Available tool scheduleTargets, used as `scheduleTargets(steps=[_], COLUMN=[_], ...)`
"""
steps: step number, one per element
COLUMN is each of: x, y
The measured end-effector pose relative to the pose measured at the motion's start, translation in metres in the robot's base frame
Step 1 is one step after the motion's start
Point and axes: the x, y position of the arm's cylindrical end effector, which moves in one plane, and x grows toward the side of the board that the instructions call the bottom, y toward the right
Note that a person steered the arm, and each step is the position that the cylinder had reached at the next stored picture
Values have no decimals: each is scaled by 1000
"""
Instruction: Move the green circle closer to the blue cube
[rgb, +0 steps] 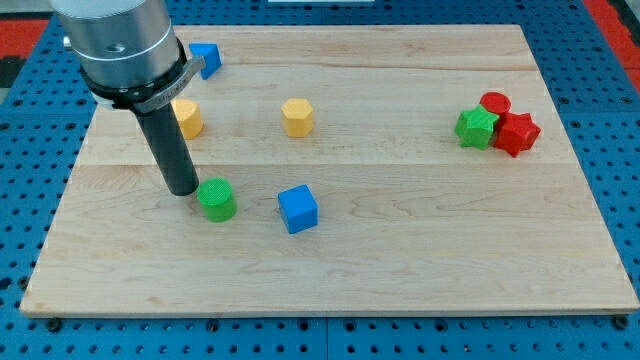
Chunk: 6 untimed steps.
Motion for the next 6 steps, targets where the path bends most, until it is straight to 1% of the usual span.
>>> scheduleTargets(steps=[2, 3, 4, 5, 6], x=[0, 11, 33, 17, 2], y=[0, -12, -12, 36, 72])
